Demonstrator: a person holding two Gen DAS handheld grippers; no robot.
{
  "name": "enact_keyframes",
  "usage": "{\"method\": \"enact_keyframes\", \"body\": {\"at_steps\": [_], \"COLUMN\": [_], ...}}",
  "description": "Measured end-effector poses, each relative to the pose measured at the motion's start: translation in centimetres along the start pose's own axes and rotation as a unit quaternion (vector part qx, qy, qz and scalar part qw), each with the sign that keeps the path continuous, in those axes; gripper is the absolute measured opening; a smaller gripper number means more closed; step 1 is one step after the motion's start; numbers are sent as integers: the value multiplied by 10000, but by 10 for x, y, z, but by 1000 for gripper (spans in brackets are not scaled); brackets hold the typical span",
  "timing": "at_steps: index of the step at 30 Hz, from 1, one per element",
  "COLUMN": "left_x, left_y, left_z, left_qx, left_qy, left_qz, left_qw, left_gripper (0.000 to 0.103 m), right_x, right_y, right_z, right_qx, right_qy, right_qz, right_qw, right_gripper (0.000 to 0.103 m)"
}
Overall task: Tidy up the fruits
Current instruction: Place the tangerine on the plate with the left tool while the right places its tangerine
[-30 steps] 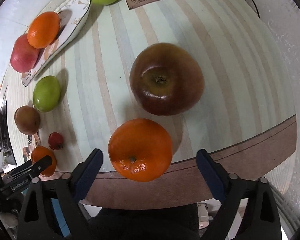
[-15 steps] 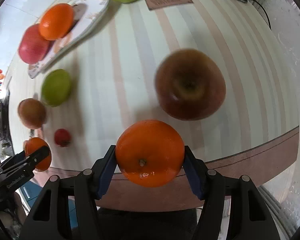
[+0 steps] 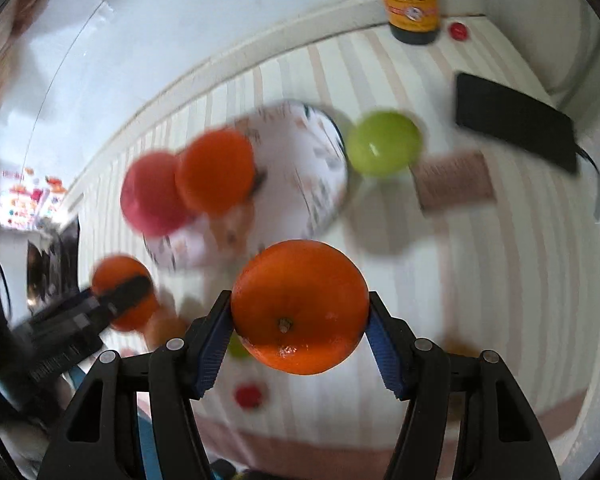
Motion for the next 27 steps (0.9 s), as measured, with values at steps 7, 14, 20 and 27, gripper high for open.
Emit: {"method": "enact_keyframes", "body": {"at_steps": [7, 14, 20, 27], "left_x": [19, 20, 17, 17], "left_y": [44, 58, 68, 70], "left_z": [2, -3, -1, 3], "left_qx": [124, 110, 175, 177], "left_qy": [-65, -78, -98, -308], "left_qz": [356, 513, 577, 705], "left_qw": [9993, 9986, 9981, 9969], "left_gripper": [63, 63, 64, 65], "right_x": [72, 121, 127, 129], "right_y": [58, 99, 114, 109], "right_z": [11, 17, 19, 15], "right_qx": [113, -225, -239, -156], "right_qy": [312, 279, 307, 379], "right_qz": [334, 376, 484, 578], "right_qw": [9989, 9987, 9981, 9975], "right_gripper": [66, 66, 67, 72]}}
Point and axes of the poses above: each gripper's, at about its wrist camera, not at the fingertips, and y roughly the way its jaws point, z to its left, x to its top, the point moved 8 cm from there along y, roughly the way its jaws point, and after that the axes turned 2 degrees about -z, right-handed, at the moved point
